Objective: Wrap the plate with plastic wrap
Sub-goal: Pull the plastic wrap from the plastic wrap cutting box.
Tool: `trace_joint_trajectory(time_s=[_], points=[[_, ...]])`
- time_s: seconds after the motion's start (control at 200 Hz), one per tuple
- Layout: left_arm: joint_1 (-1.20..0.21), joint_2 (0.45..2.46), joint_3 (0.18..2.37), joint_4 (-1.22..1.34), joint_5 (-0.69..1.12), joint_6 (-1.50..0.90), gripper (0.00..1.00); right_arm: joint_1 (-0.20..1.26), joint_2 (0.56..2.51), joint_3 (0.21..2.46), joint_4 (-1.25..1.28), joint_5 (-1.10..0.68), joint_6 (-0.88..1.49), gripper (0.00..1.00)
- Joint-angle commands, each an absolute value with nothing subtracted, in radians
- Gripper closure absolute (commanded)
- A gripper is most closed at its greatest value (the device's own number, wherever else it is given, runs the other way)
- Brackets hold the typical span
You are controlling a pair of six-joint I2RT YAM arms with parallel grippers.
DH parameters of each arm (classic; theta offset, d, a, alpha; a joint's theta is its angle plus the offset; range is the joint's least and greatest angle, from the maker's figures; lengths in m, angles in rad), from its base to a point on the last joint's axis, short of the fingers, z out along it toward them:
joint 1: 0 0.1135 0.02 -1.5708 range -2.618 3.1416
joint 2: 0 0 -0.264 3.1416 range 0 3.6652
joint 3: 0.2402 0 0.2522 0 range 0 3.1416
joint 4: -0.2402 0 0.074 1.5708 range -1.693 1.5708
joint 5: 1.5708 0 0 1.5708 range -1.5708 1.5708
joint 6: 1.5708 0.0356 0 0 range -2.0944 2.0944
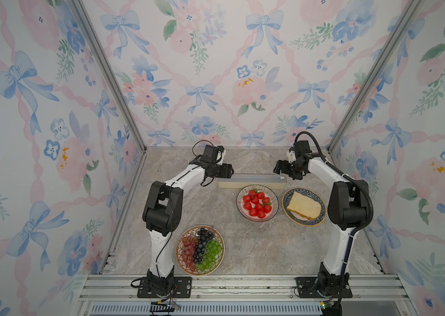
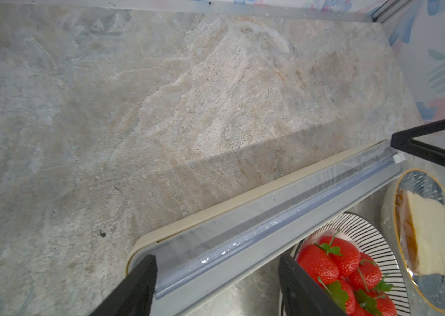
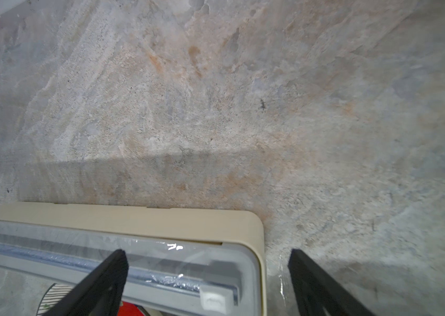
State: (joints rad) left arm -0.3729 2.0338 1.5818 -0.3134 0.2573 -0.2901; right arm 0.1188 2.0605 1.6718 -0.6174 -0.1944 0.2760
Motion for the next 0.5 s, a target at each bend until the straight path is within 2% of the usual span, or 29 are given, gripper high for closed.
trace_joint_trajectory(time_s=[0.0, 0.495], points=[[-0.376, 2.075, 1.631, -0.399, 0.233, -0.255, 0.33, 0.129, 2.082, 1.704, -0.669, -0.178, 0.251, 0.06], [-0.419, 2.168, 1.717, -0.473, 0.231, -0.221, 0.36, 0.135, 2.103, 1.729, -0.704, -0.173, 0.232, 0.06]])
